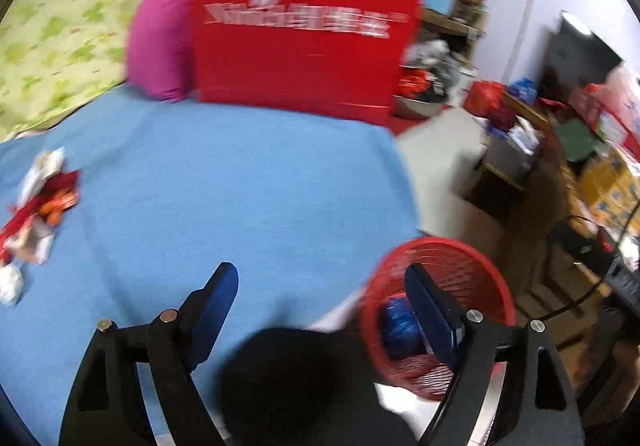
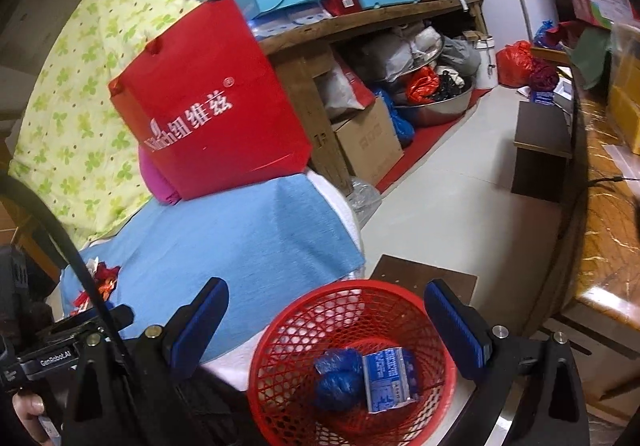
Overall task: Collect trash
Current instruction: 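Move the left gripper back to the bed and grasp the crumpled white tissue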
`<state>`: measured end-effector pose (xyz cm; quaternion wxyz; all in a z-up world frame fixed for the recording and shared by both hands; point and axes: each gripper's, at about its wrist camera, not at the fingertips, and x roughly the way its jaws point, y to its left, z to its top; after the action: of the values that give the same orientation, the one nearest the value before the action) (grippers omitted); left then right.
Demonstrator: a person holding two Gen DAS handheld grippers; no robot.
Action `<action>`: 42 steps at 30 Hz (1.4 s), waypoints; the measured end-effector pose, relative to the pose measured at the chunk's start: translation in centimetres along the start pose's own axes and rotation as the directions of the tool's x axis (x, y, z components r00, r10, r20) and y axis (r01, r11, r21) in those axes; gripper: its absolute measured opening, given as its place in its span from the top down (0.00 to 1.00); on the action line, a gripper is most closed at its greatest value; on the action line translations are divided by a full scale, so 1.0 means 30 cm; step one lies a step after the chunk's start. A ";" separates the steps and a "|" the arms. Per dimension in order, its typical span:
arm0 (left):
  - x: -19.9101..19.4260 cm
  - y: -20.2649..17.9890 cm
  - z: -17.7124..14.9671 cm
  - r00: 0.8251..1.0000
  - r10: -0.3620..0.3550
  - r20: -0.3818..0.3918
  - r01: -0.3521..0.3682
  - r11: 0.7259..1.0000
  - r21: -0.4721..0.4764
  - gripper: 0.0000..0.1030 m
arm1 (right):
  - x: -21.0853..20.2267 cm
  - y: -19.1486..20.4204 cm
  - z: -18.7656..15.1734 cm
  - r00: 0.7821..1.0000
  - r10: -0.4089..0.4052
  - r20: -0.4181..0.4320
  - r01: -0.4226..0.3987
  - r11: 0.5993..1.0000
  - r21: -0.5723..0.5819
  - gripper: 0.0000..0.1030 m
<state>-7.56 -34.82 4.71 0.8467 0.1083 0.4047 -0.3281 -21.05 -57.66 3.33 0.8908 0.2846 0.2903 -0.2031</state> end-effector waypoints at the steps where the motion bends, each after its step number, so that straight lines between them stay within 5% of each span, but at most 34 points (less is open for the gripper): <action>1: -0.003 0.037 -0.011 1.000 0.021 -0.001 -0.021 1.000 -0.014 0.17 | 0.006 0.017 -0.001 1.000 0.004 -0.007 -0.004 1.000 -0.008 0.03; 8: -0.060 0.381 -0.133 0.991 0.134 -0.005 -0.133 0.976 -0.171 0.17 | 0.043 0.189 -0.004 0.998 0.041 -0.047 -0.045 0.995 -0.087 0.03; 15: -0.131 0.707 -0.228 0.964 0.267 -0.015 -0.256 0.905 -0.340 0.17 | 0.091 0.478 -0.021 0.989 0.121 -0.086 -0.138 0.963 -0.230 0.03; 24: -0.192 1.033 -0.311 0.915 0.401 -0.039 -0.363 0.780 -0.509 0.17 | 0.196 0.929 -0.118 0.943 0.286 -0.170 -0.331 0.857 -0.395 0.03; 31: -0.169 1.147 -0.294 0.895 0.443 -0.060 -0.397 0.727 -0.560 0.17 | 0.321 1.202 -0.220 0.902 0.356 -0.245 -0.432 0.764 -0.479 0.03; 36: -0.108 1.191 -0.240 0.888 0.456 -0.068 -0.415 0.726 -0.549 0.17 | 0.392 1.242 -0.296 0.885 0.365 -0.288 -0.463 0.747 -0.476 0.03; 42: -0.044 1.255 -0.219 0.884 0.458 -0.098 -0.429 0.708 -0.561 0.17 | 0.499 1.193 -0.345 0.873 0.353 -0.336 -0.474 0.775 -0.417 0.03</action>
<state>12.01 -2.59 -1.65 0.9028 -0.0626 0.4251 0.0179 4.86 -27.09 0.87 0.9140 0.1305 0.3667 0.1148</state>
